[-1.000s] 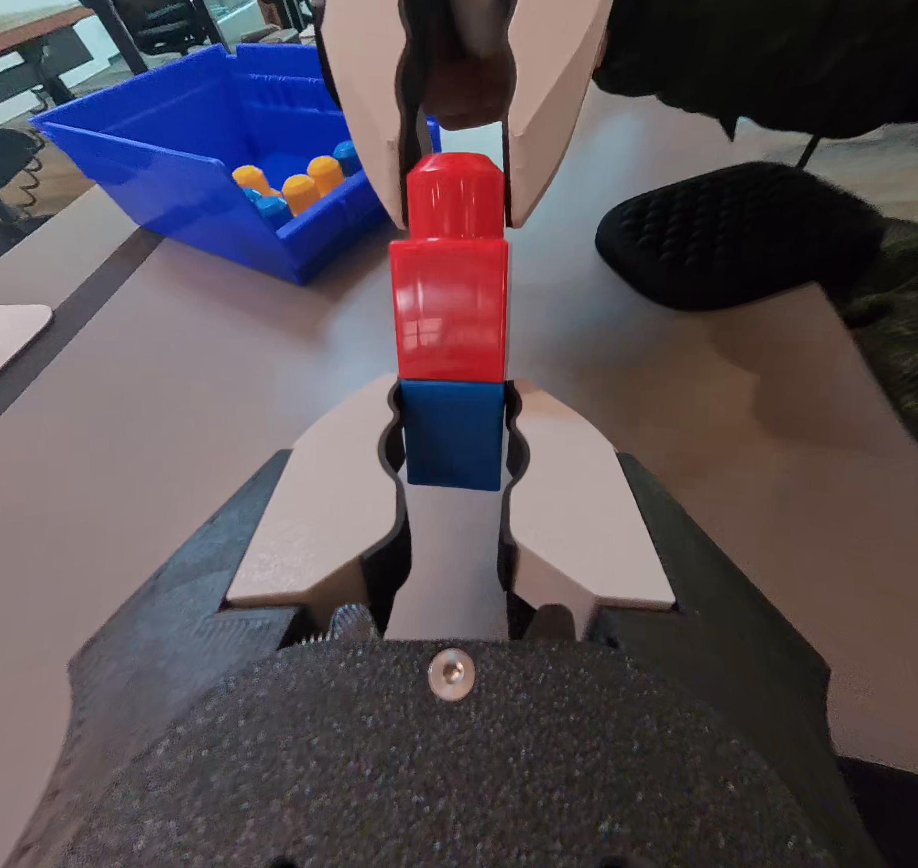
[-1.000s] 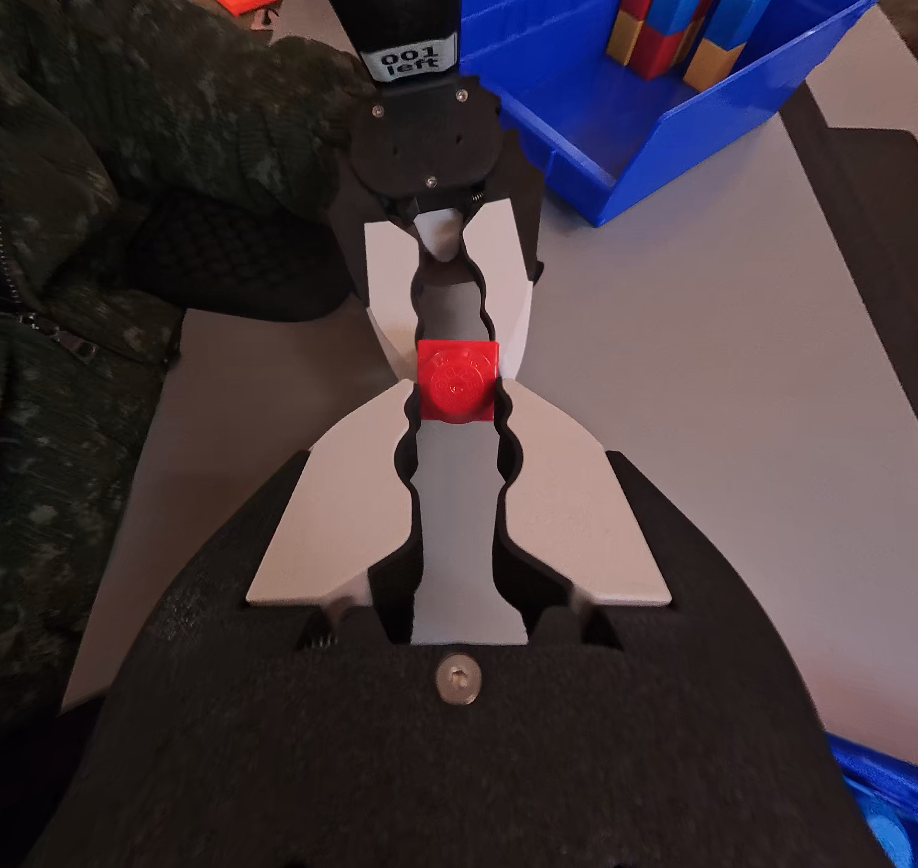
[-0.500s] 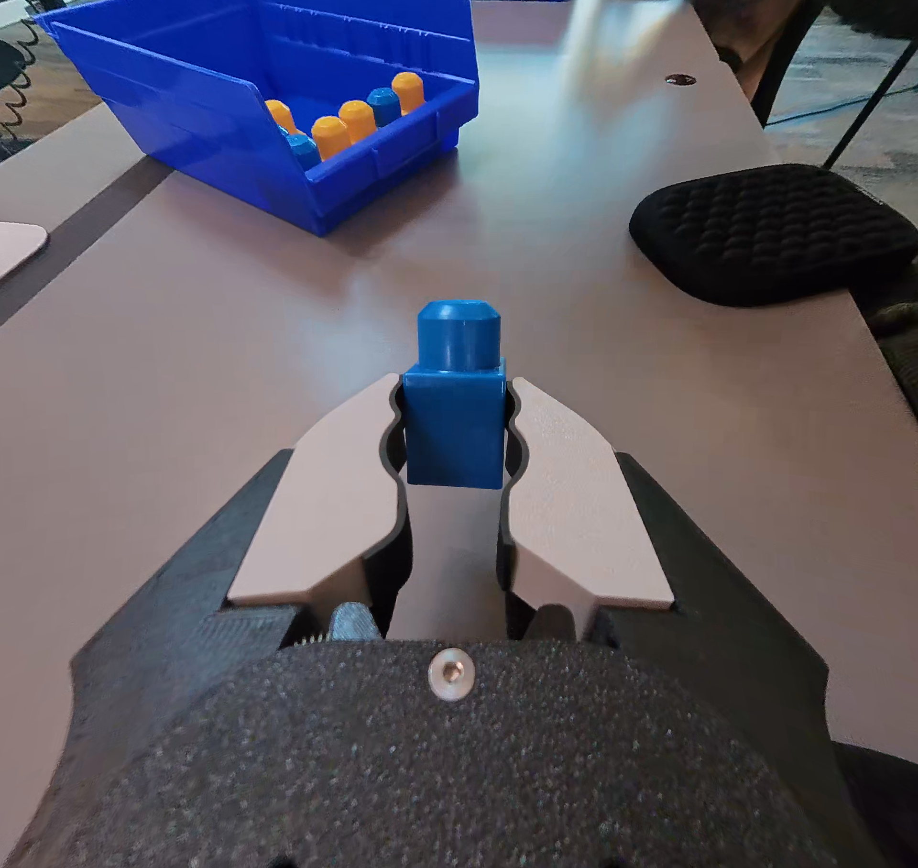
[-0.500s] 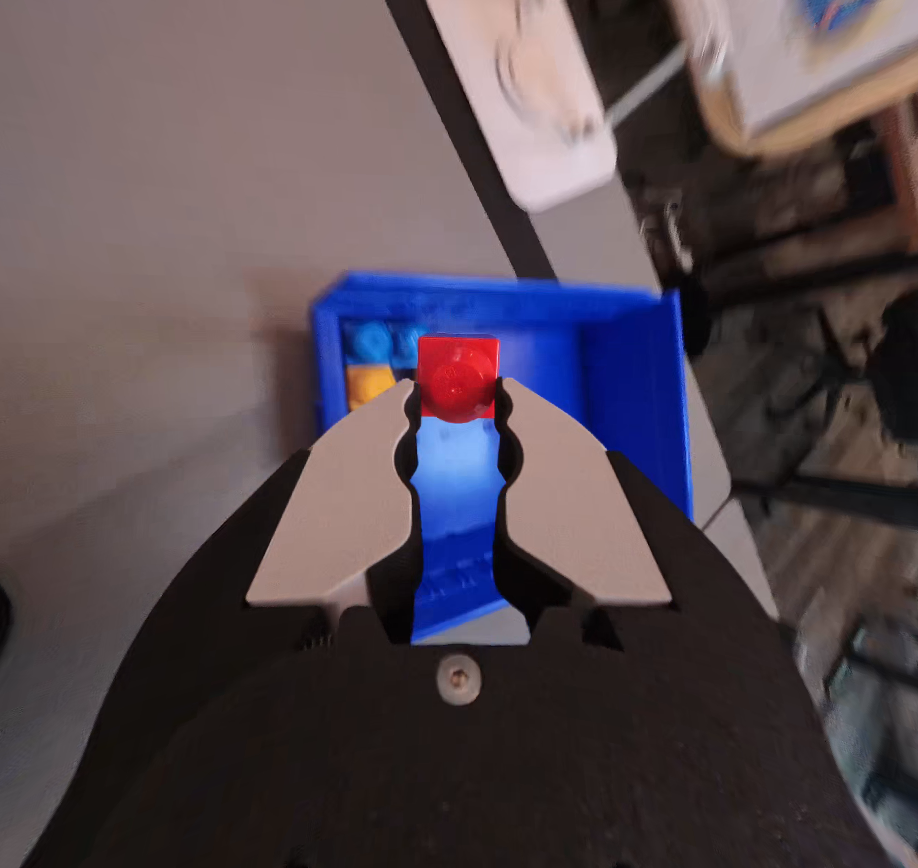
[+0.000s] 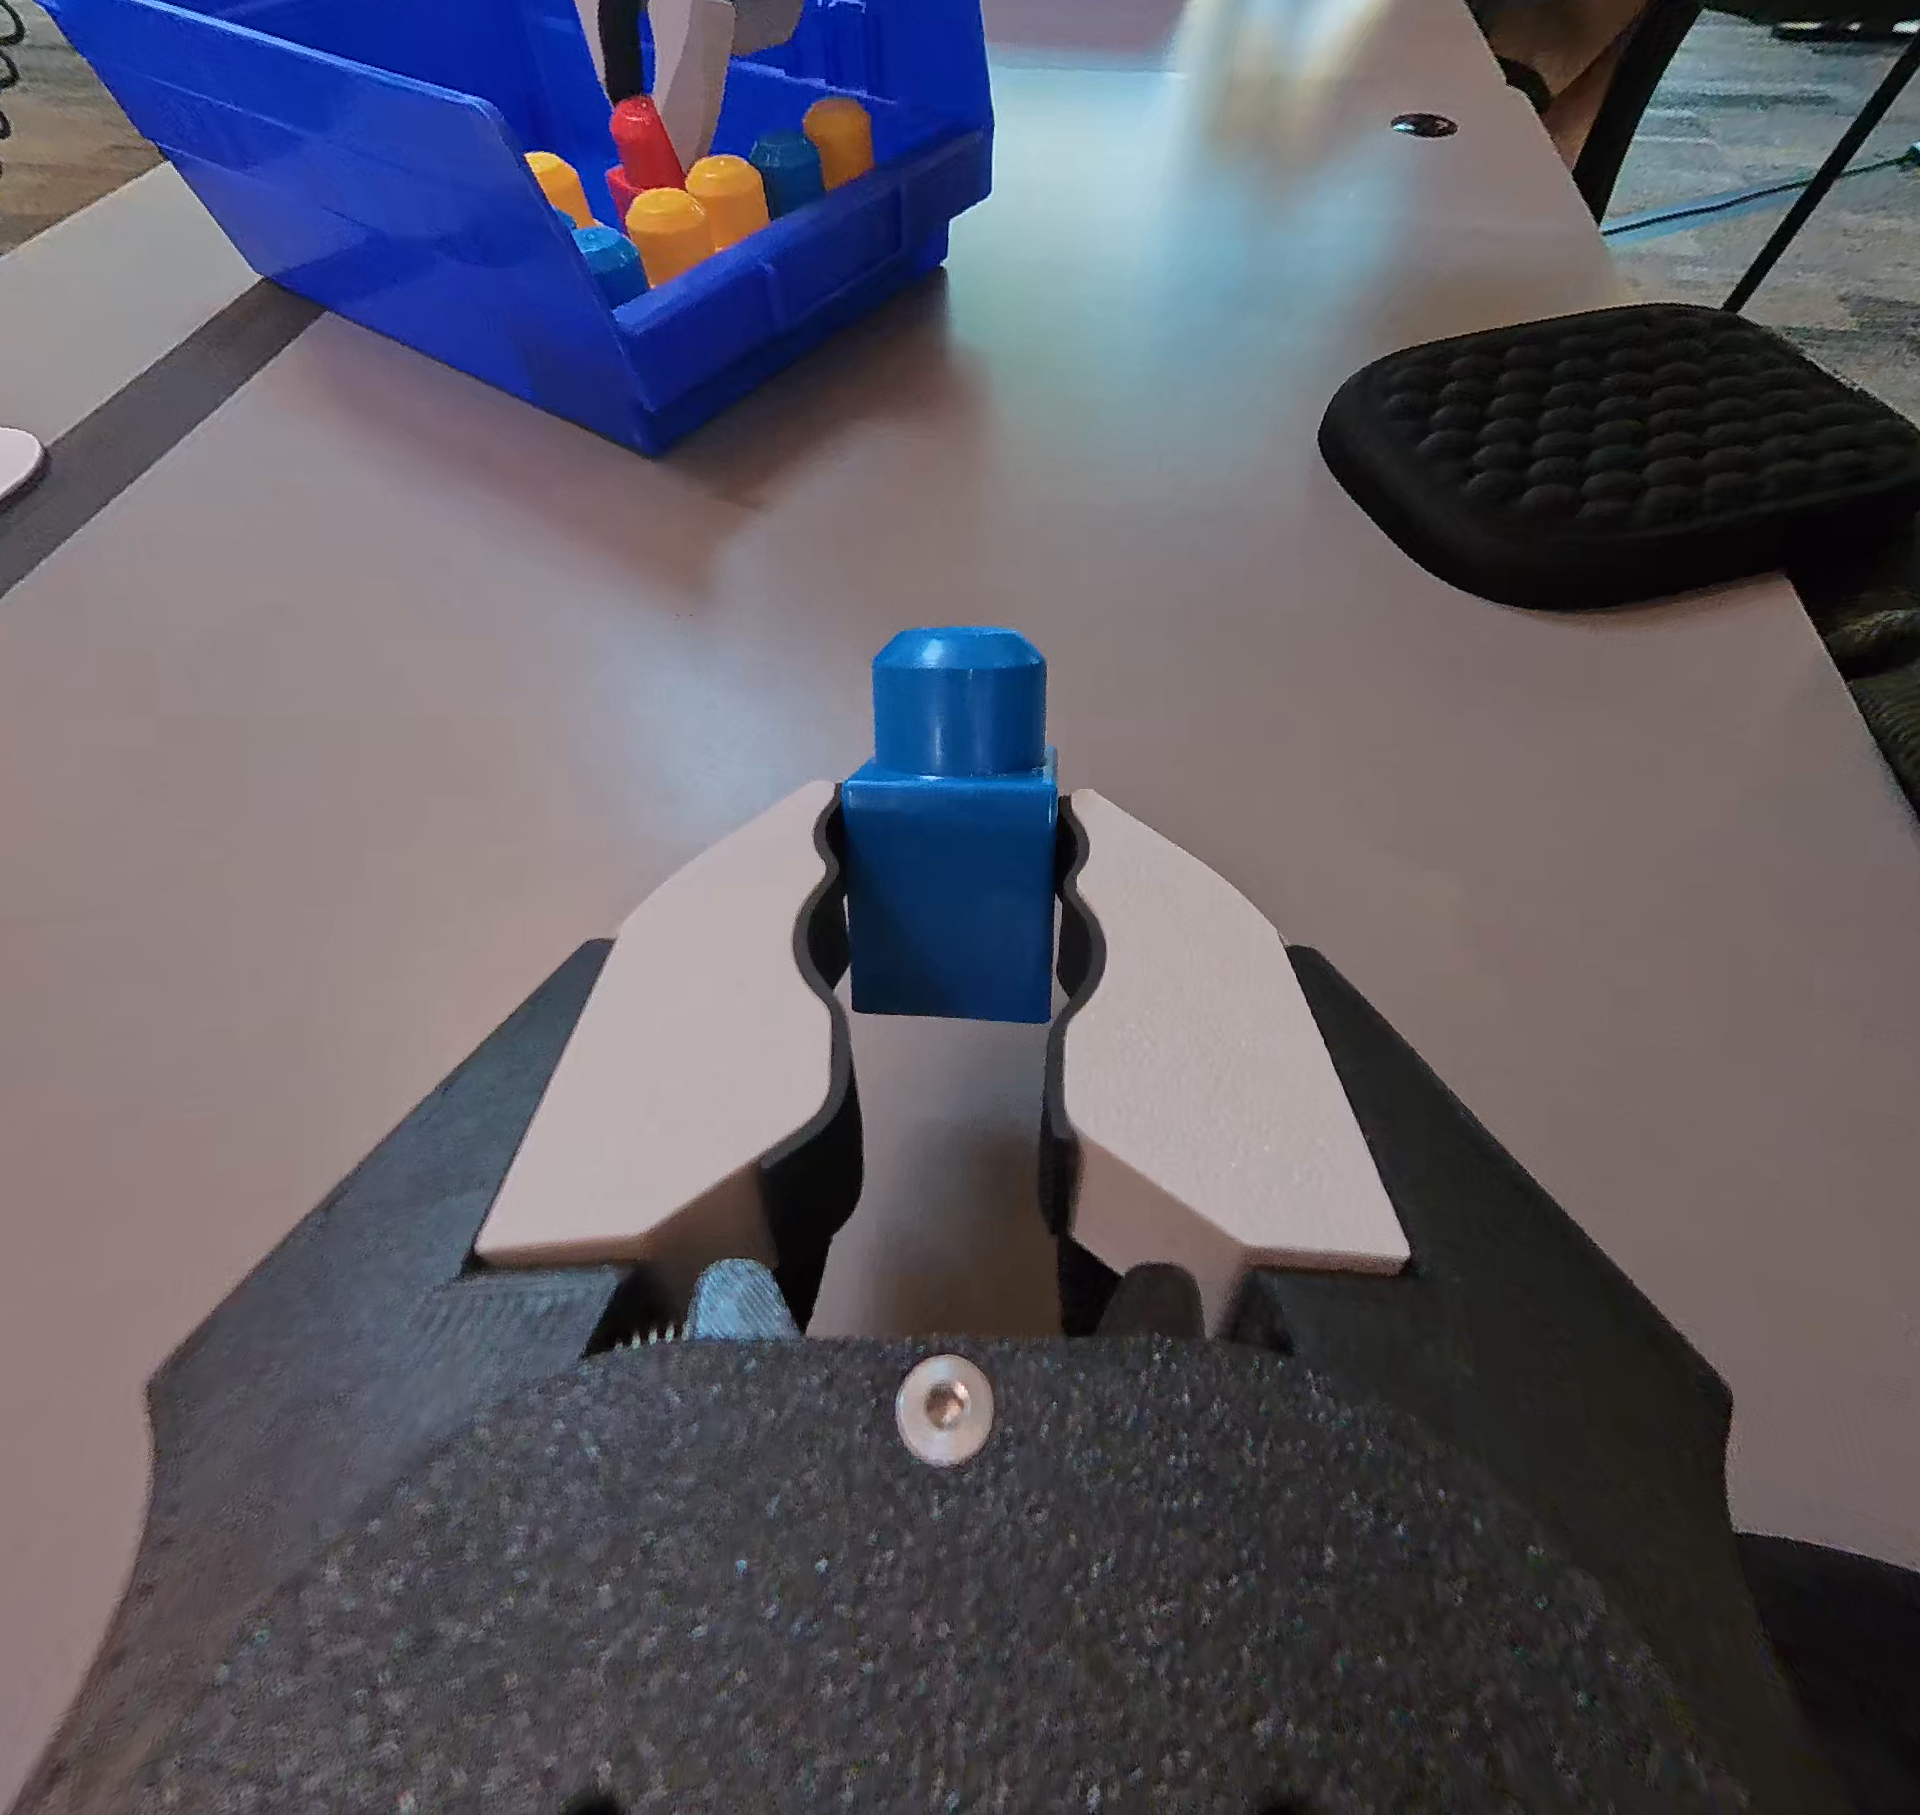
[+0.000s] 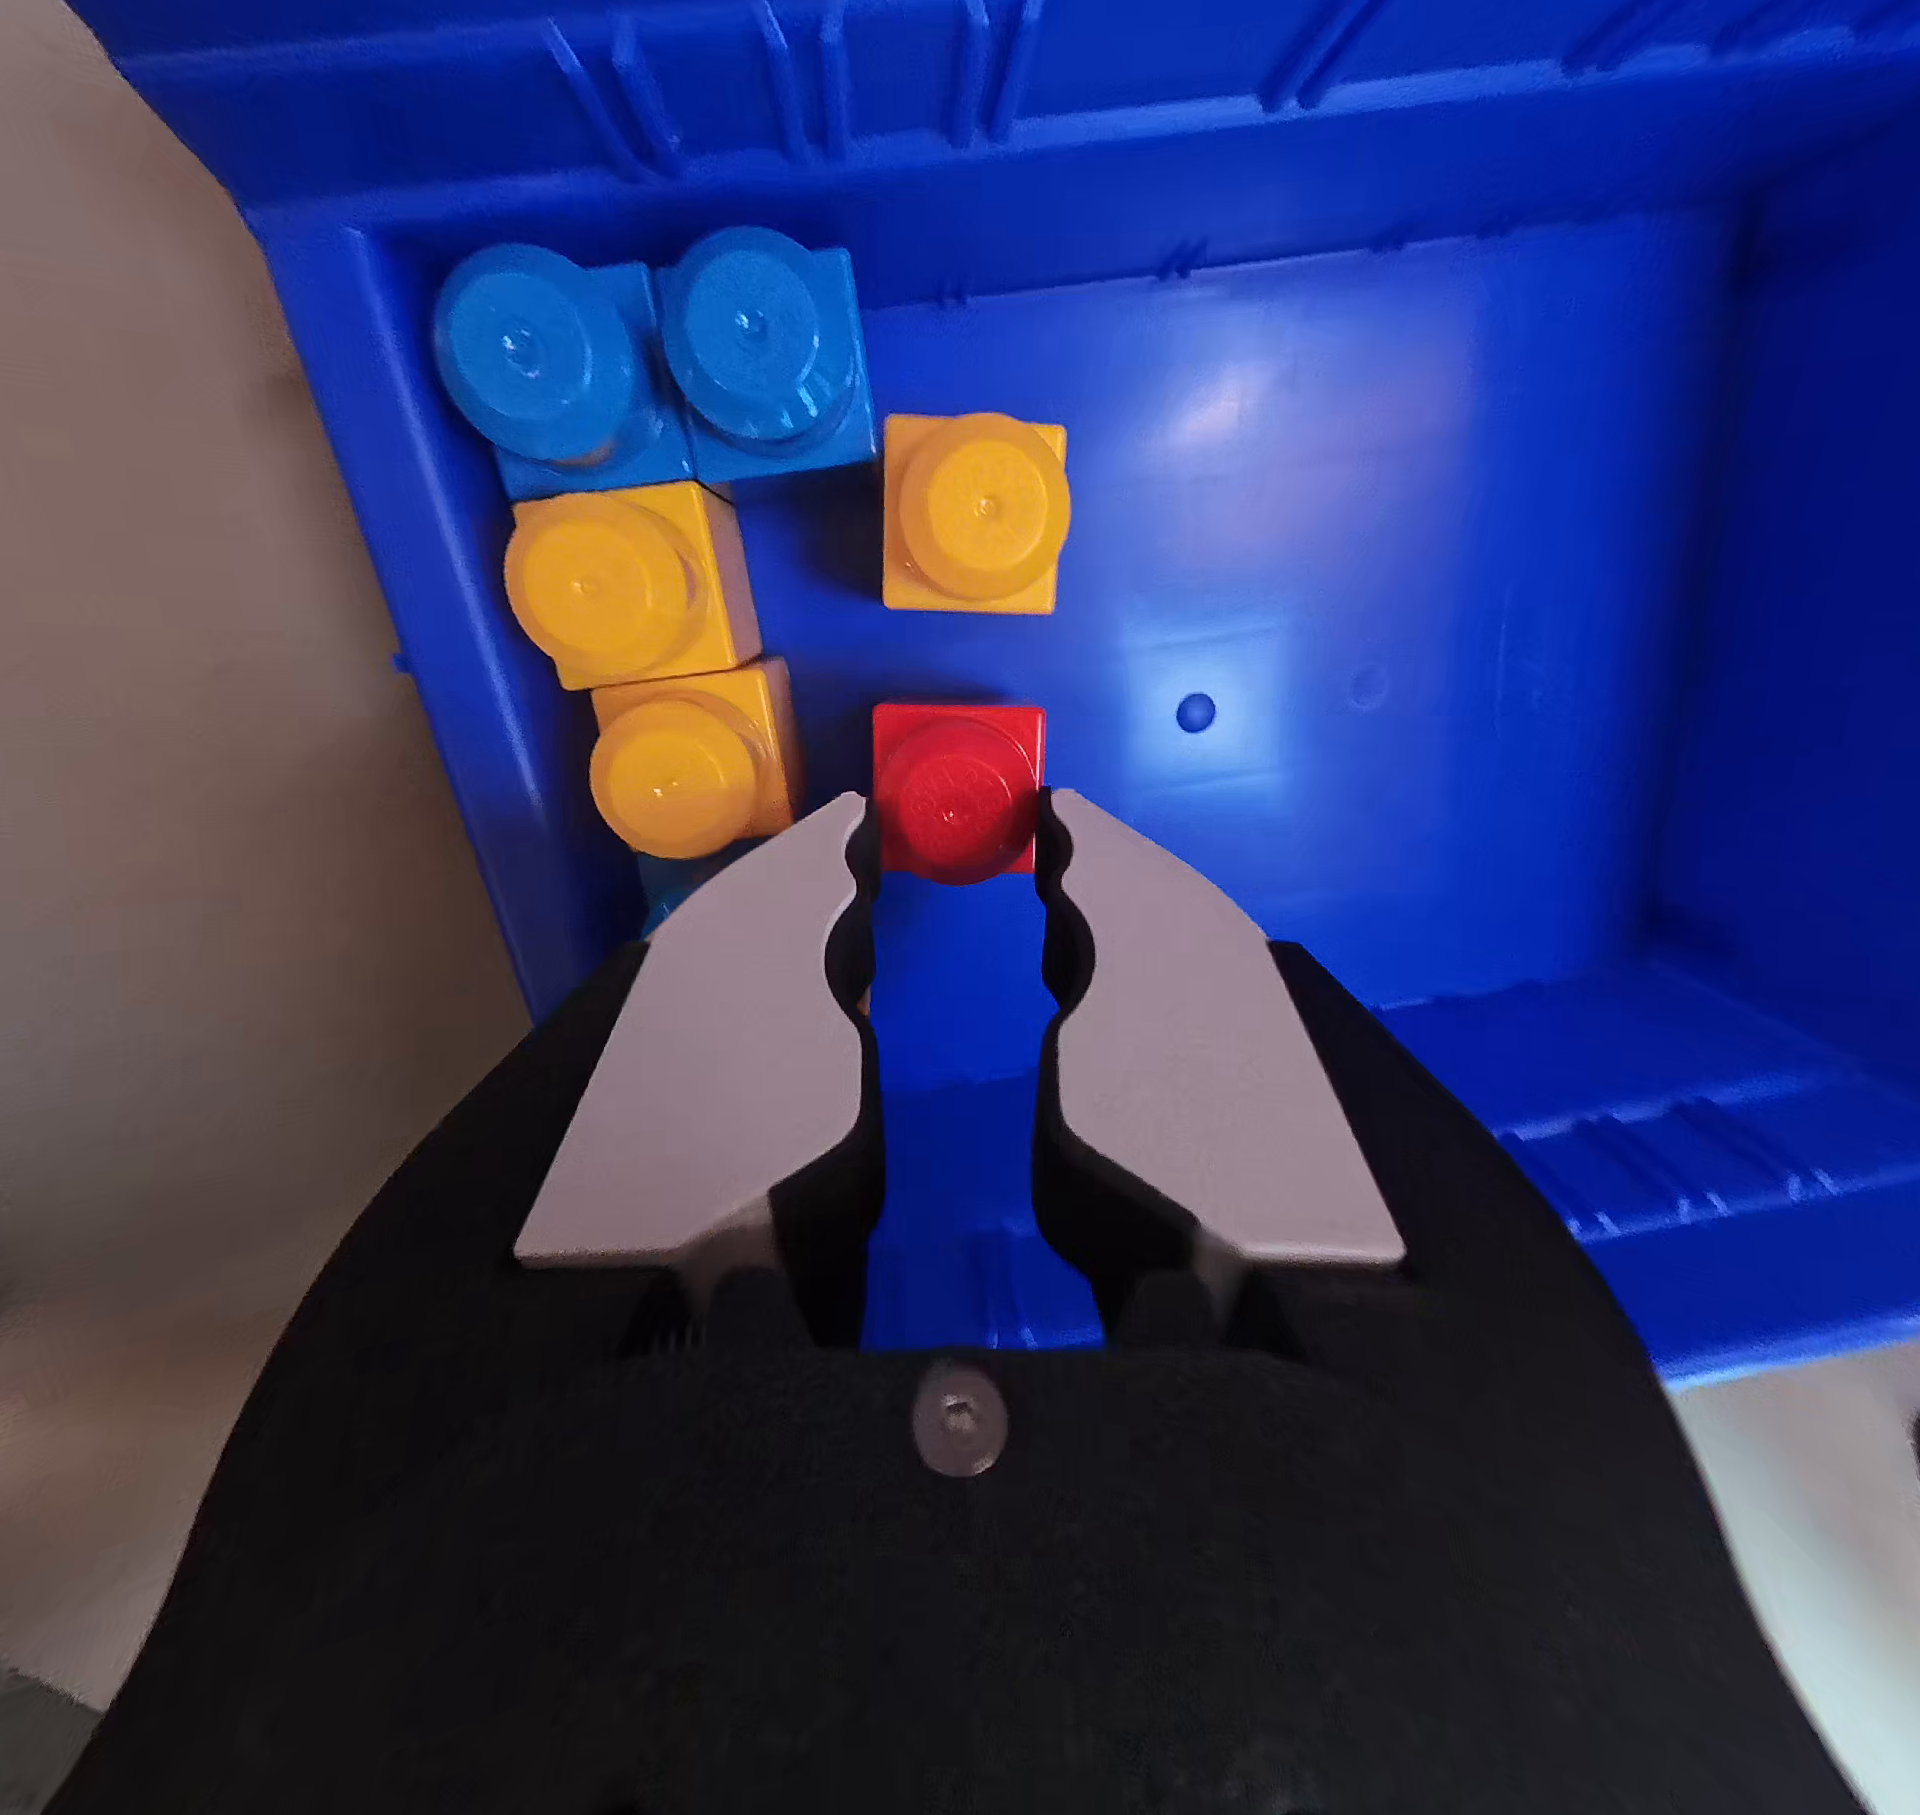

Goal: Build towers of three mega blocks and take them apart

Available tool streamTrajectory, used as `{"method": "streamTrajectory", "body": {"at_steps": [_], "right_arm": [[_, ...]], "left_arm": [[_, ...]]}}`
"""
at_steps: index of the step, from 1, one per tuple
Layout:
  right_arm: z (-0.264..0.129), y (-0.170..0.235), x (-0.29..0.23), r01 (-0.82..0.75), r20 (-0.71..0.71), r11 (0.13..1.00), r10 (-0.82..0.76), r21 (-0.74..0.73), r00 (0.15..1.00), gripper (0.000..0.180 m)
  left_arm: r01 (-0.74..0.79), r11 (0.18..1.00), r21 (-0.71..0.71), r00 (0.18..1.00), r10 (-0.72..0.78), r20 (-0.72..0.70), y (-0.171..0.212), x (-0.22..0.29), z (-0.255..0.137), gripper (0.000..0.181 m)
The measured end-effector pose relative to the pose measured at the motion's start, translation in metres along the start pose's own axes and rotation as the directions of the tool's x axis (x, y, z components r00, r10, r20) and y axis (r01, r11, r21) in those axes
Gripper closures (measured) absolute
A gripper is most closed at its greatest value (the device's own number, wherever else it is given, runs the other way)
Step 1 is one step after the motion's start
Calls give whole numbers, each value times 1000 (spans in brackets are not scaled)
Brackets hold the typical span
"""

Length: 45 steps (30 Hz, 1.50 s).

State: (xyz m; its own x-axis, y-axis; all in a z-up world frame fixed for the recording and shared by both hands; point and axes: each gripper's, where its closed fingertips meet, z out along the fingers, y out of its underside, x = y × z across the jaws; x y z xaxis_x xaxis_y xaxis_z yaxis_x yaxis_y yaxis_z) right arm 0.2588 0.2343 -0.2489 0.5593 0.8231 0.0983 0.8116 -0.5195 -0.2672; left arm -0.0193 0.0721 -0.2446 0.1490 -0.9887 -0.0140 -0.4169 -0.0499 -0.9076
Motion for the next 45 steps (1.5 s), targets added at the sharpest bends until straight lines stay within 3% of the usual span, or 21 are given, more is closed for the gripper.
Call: {"method": "streamTrajectory", "body": {"at_steps": [6,9,13,19,20,26,34,41,45], "right_arm": [[6,1,-5,3,51,1000,-4,16,999,150],[0,-3,-3,-18,58,999,17,30,998,139],[-8,-26,4,-21,23,994,19,104,1000,139],[13,-45,4,12,18,999,-13,53,1000,139],[16,-46,3,18,25,999,-19,42,1000,146],[14,-34,0,64,74,997,-61,-32,995,151],[15,-41,-19,137,120,990,-135,-11,984,151],[0,-39,-8,80,91,997,-80,8,993,140],[-10,-16,2,19,80,998,-14,-63,997,135]], "left_arm": [[-12,1000,-18,1000,11,-9,3,3,3,144],[-9,1000,-21,1000,9,-11,4,3,3,144],[-6,1000,-28,1000,6,-14,6,3,4,144],[-12,999,-34,1000,11,-17,7,4,4,144],[-12,999,-35,1000,12,-18,7,5,4,144],[-13,999,-44,1000,11,-28,9,5,5,144],[-16,999,-51,999,14,-38,11,8,7,144],[-15,998,-56,999,13,-45,12,9,7,144],[-16,998,-62,999,14,-47,14,9,8,144]]}}
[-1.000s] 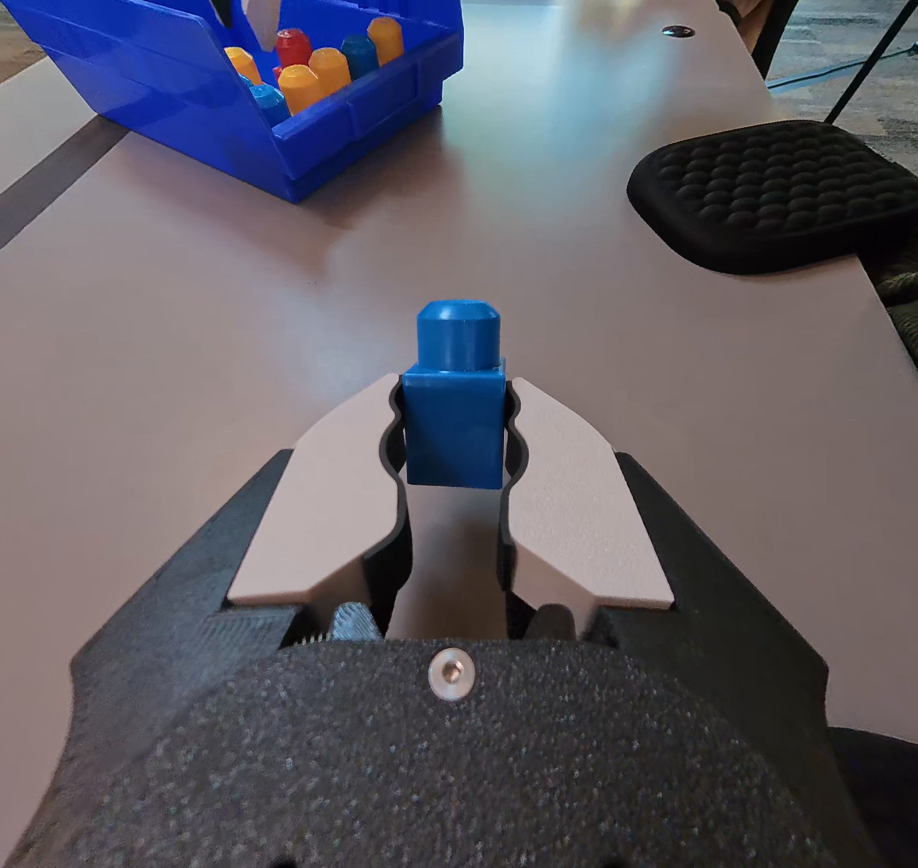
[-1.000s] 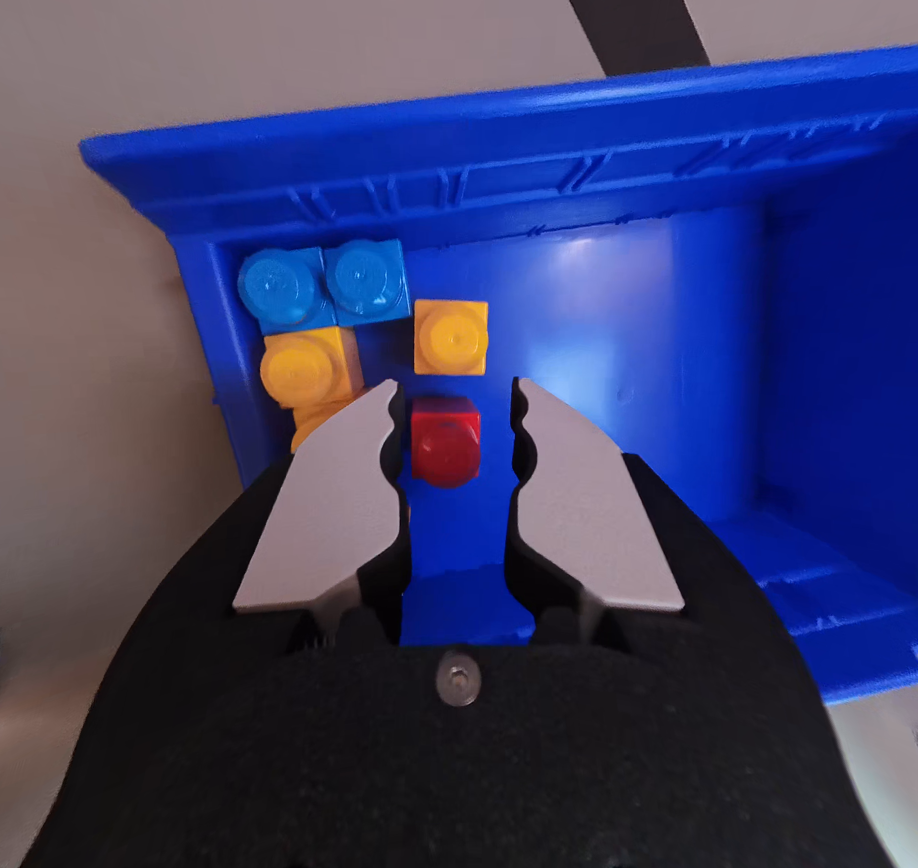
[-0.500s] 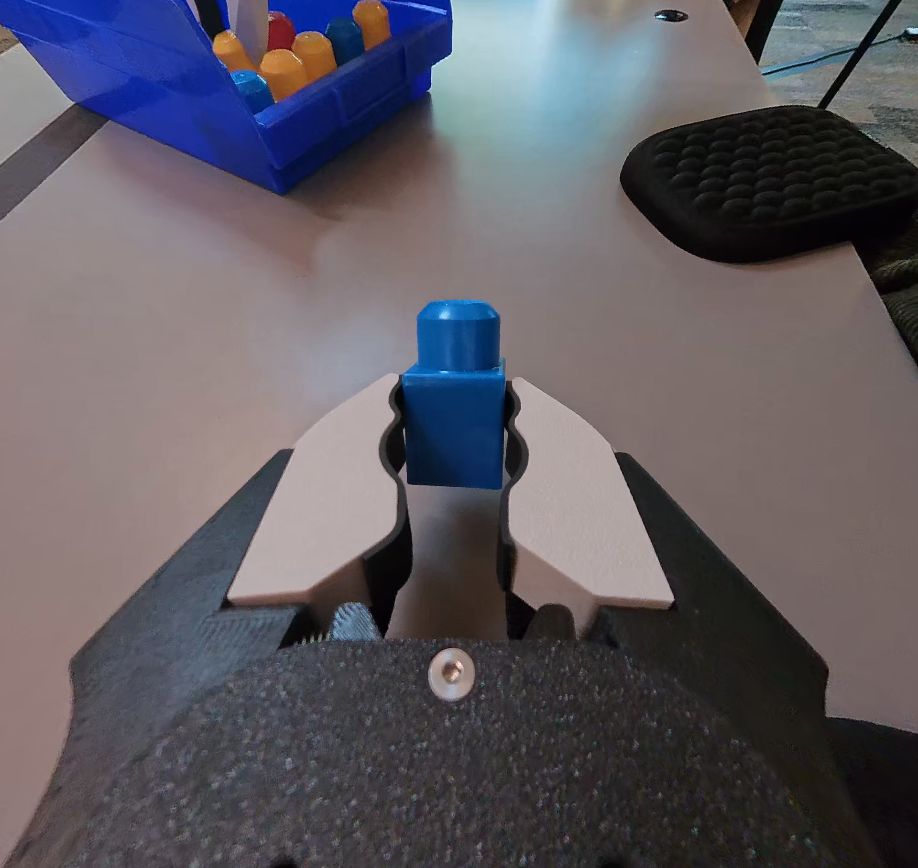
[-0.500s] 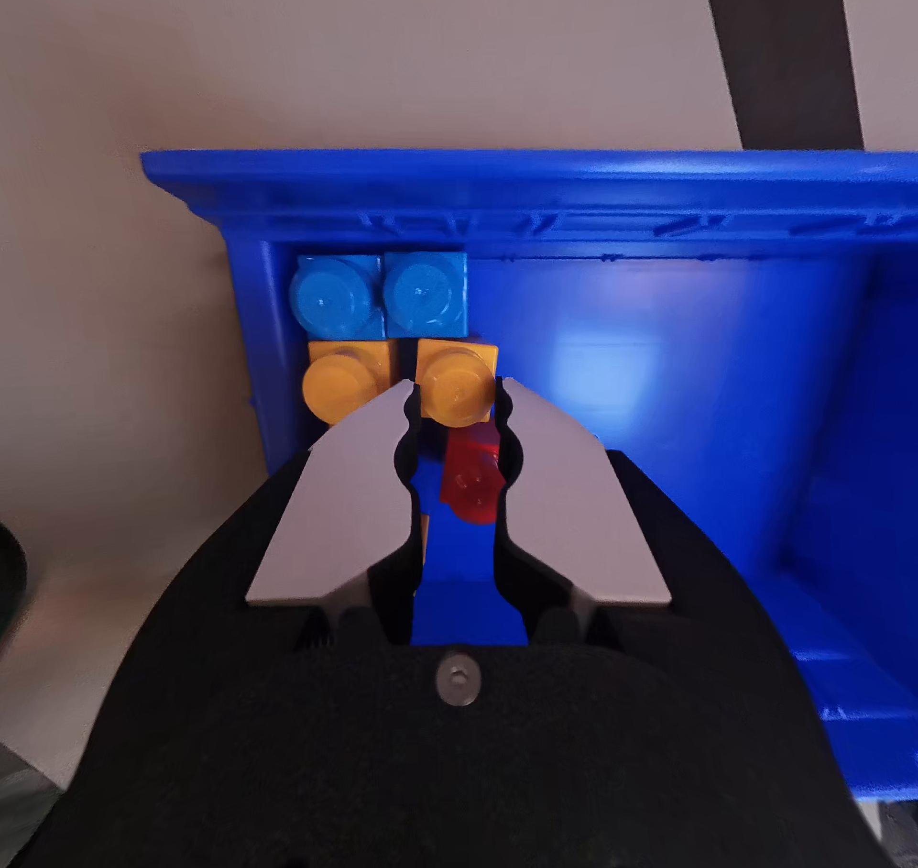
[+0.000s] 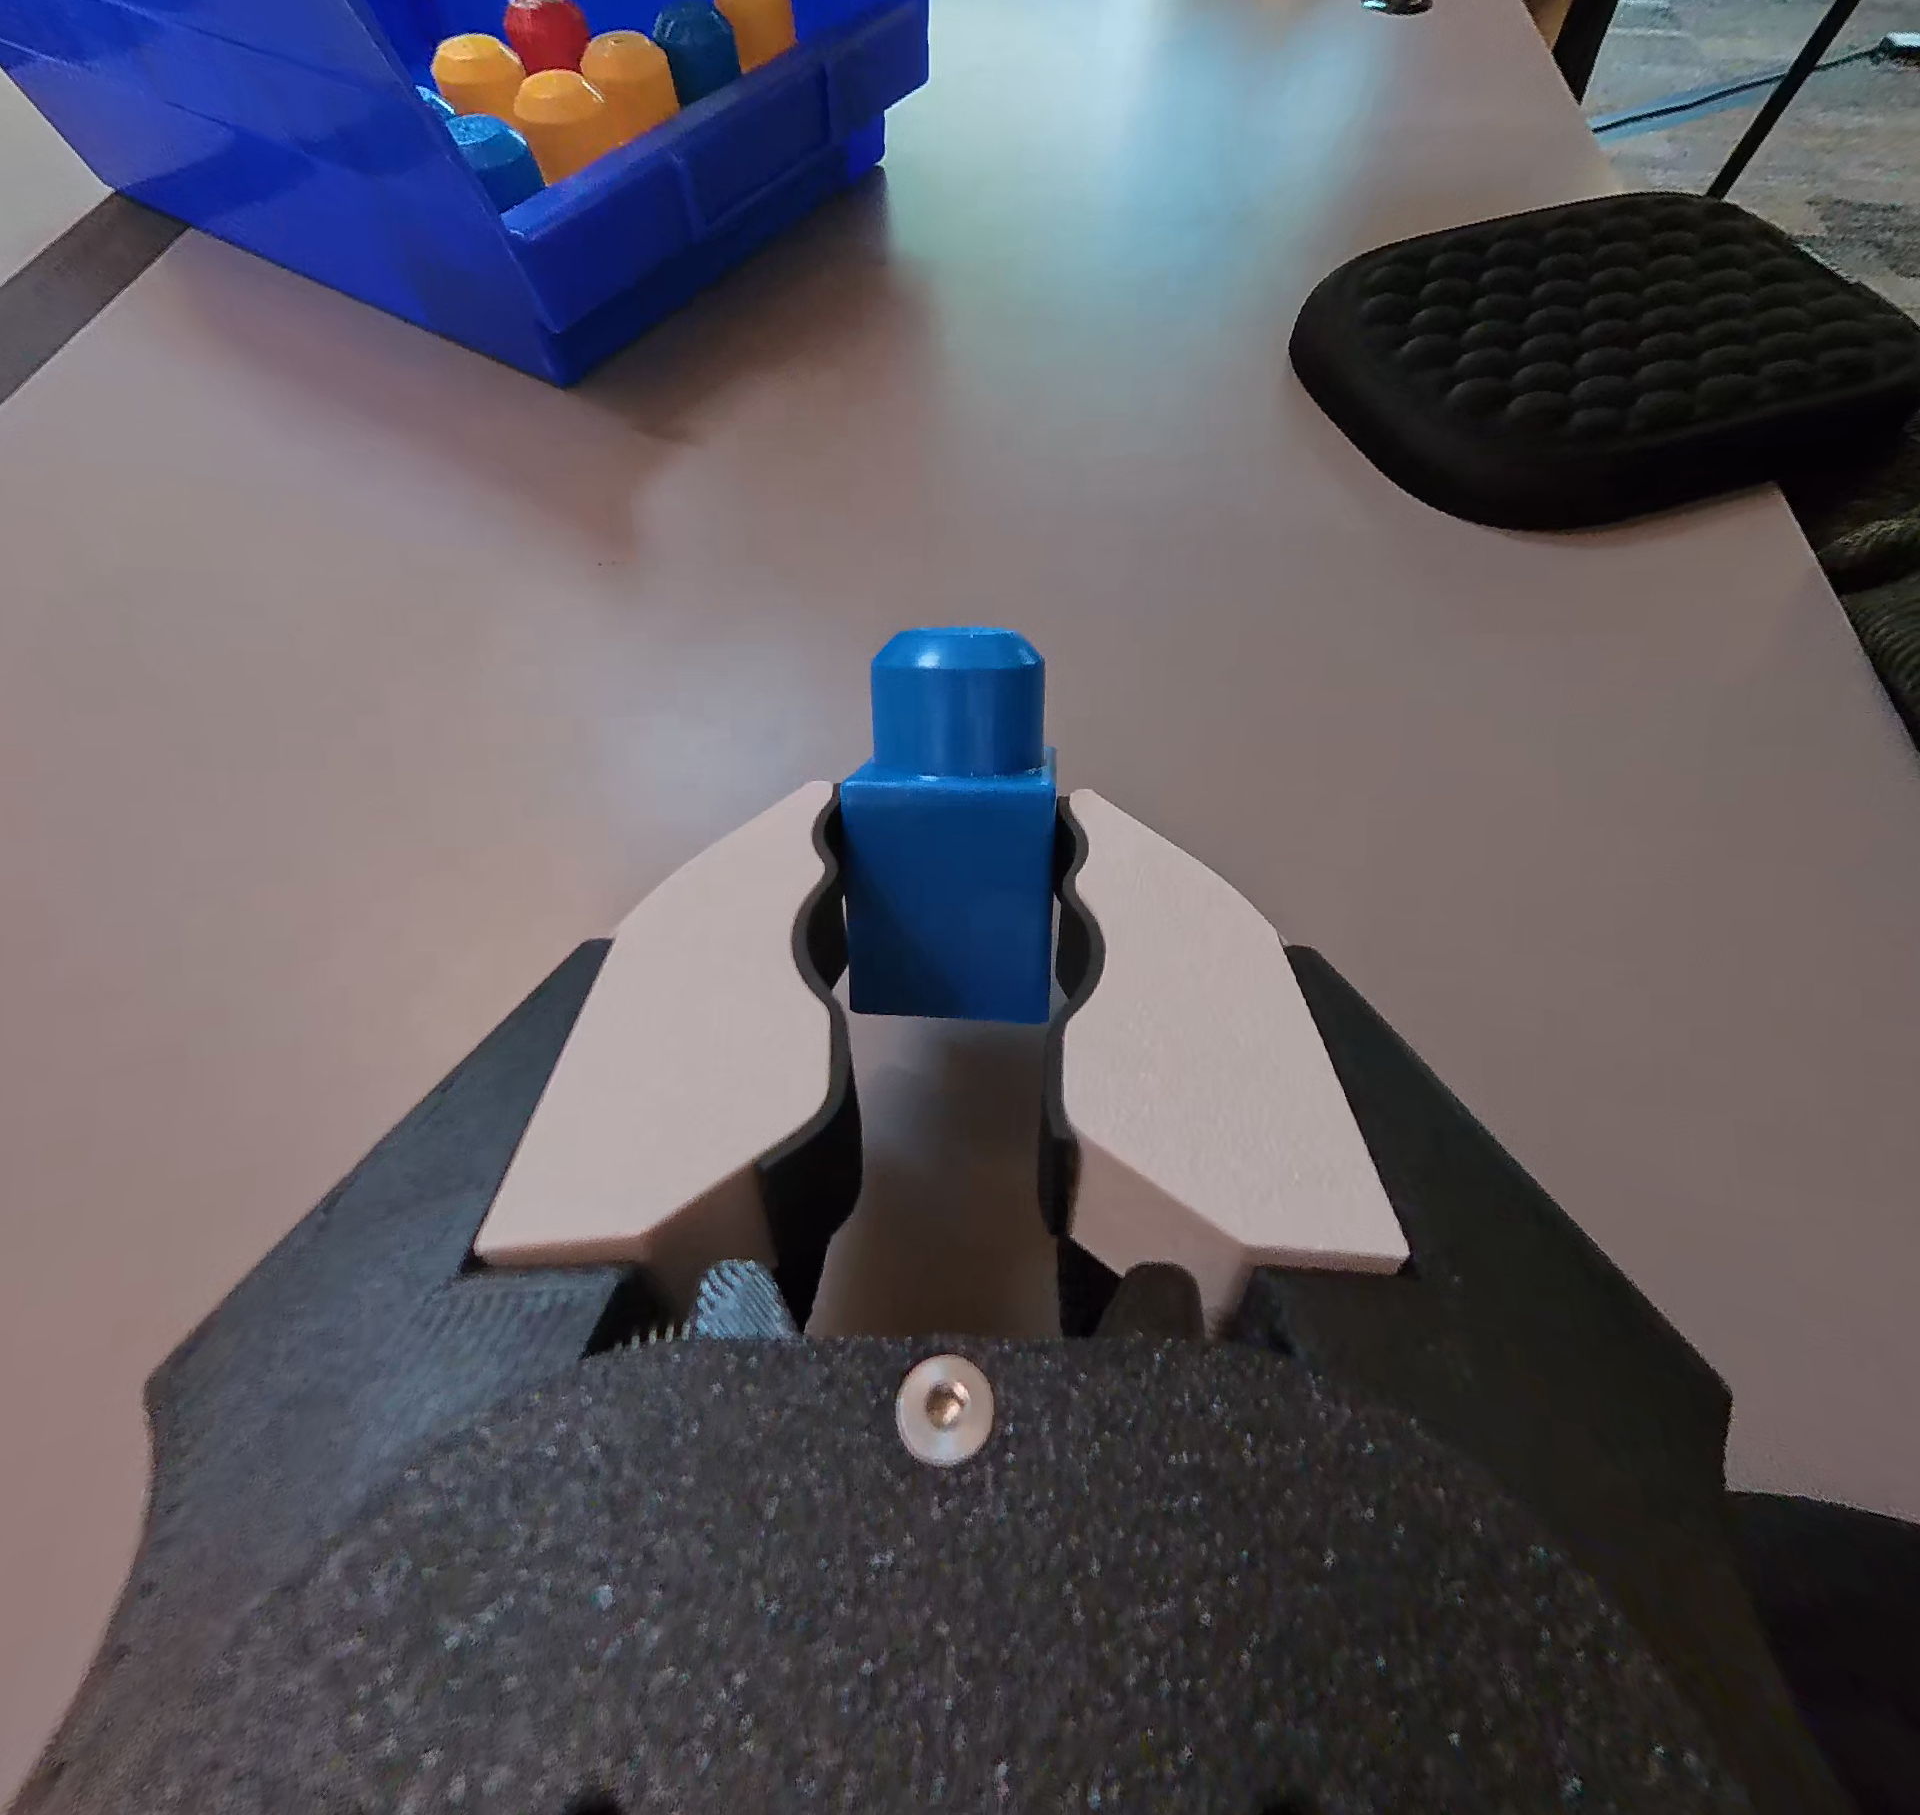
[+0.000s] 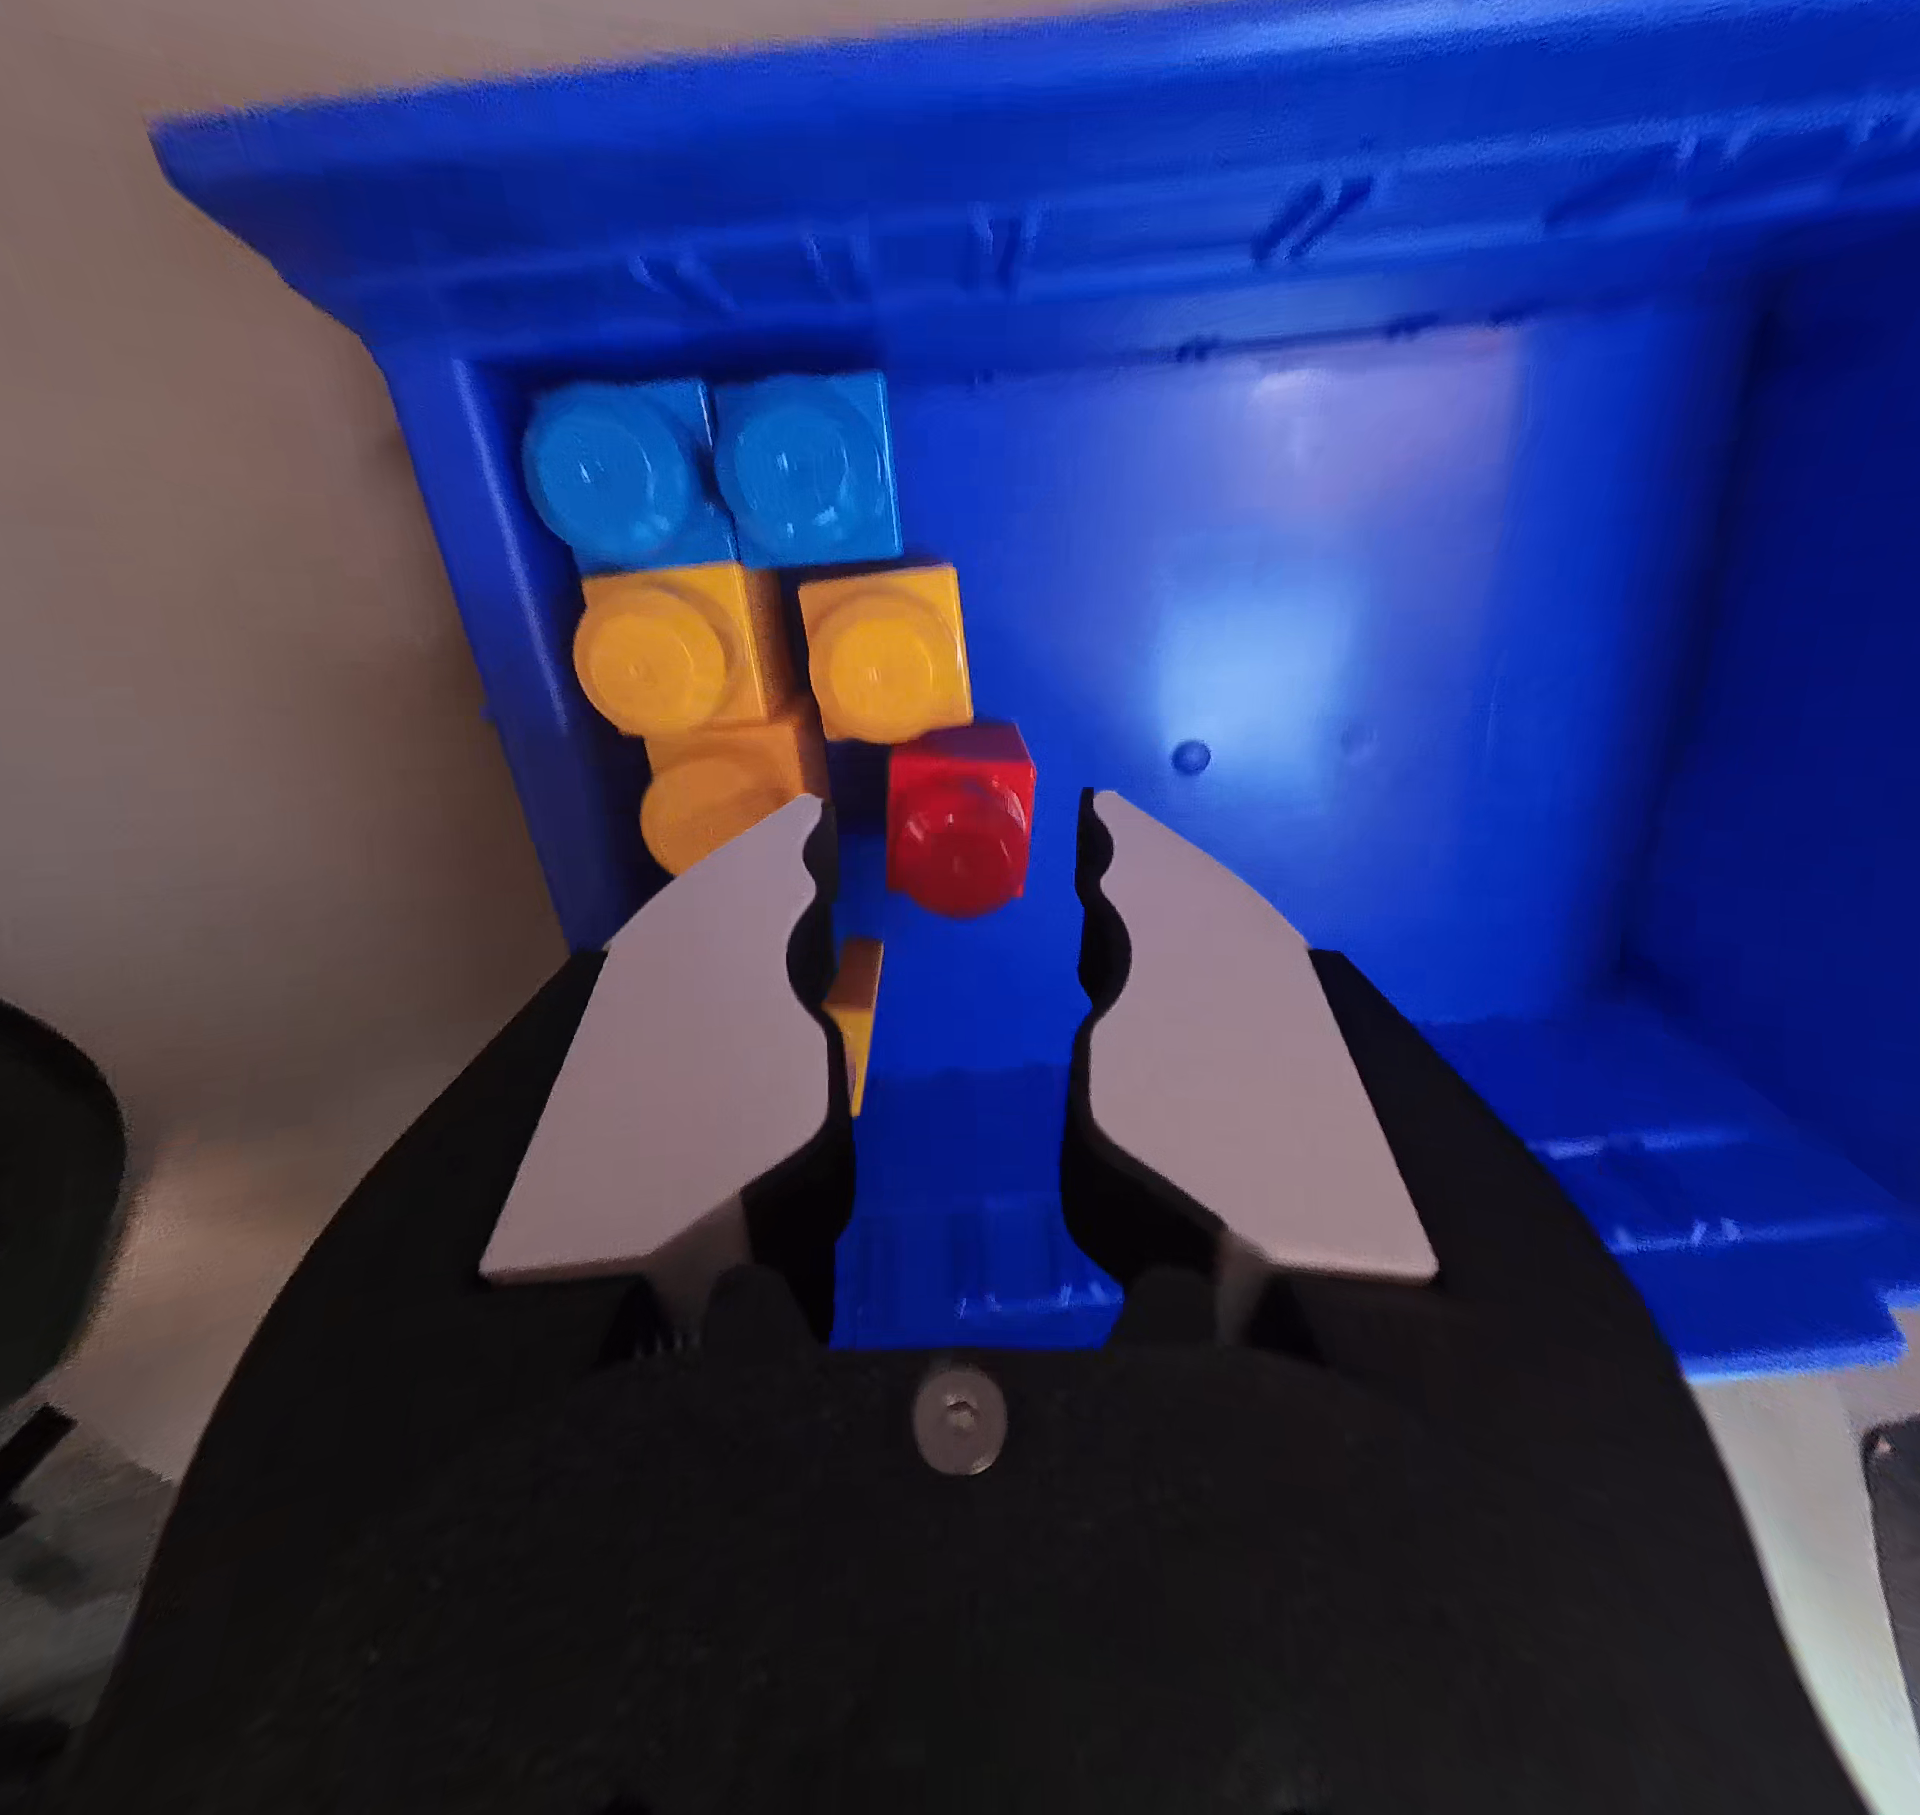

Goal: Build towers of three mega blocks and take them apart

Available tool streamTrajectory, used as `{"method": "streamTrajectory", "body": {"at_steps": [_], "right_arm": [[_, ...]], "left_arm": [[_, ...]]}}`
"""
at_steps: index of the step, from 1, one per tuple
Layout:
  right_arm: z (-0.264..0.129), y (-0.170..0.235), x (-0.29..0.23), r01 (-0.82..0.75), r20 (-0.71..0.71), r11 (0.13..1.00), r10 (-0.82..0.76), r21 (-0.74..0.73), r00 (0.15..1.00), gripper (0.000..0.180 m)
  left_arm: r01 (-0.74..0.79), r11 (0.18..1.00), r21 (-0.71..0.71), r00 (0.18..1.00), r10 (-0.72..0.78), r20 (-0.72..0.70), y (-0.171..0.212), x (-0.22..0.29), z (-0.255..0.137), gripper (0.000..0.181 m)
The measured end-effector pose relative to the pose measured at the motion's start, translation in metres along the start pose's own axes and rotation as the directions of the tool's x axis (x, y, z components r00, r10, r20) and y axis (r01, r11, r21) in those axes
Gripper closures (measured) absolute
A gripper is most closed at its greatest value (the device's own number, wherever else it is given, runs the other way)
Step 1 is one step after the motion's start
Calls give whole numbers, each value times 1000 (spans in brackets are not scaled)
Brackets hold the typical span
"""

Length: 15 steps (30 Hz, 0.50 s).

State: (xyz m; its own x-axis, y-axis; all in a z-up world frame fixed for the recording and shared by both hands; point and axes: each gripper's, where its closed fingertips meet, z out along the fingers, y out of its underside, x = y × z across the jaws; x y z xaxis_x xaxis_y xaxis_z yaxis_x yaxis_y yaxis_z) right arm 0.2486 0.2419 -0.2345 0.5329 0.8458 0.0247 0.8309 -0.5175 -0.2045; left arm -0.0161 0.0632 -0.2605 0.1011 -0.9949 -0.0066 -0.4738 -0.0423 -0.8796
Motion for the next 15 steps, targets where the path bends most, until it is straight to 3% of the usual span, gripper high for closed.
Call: {"method": "streamTrajectory", "body": {"at_steps": [3,6,15], "right_arm": [[6,17,0,-24,4,998,24,-58,1000,137],[18,21,-1,-21,6,997,21,-71,1000,150],[23,11,-15,46,97,998,-42,-41,994,150]], "left_arm": [[-1,1000,-2,1000,1,-2,0,1,1,144],[0,1000,-5,1000,0,-2,1,1,1,144],[3,1000,-12,1000,-3,-10,3,1,2,144]]}}
